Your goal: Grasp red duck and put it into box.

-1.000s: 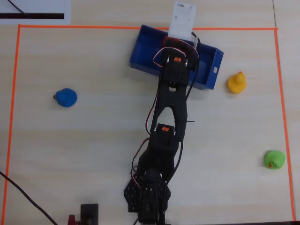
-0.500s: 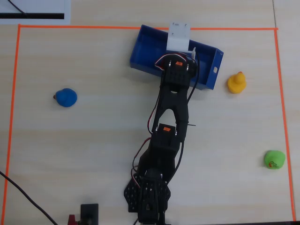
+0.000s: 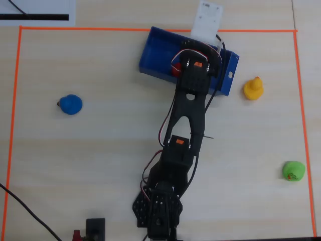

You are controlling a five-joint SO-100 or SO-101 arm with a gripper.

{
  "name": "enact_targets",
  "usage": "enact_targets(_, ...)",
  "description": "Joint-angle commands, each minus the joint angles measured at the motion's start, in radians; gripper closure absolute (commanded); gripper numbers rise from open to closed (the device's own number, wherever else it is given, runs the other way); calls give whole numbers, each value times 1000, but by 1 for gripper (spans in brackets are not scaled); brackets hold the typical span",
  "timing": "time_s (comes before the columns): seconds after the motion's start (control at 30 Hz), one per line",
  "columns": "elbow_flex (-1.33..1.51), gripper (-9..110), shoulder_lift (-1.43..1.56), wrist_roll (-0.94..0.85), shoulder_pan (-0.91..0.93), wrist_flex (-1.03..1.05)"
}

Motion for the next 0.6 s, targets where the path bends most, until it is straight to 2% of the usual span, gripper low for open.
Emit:
enact_targets(0.0, 23, 101, 296, 37, -57, 75)
enact_targets(0.1, 373, 101, 615, 38, -117, 110)
enact_targets(0.23, 1012, 101, 1095, -15, -195, 137)
enact_targets(0.37, 1546, 101, 1559, -101, -276, 270)
enact_targets(0.47, 1812, 101, 1867, -170, -301, 347)
enact_targets(0.57, 1930, 101, 2014, -209, -318, 402)
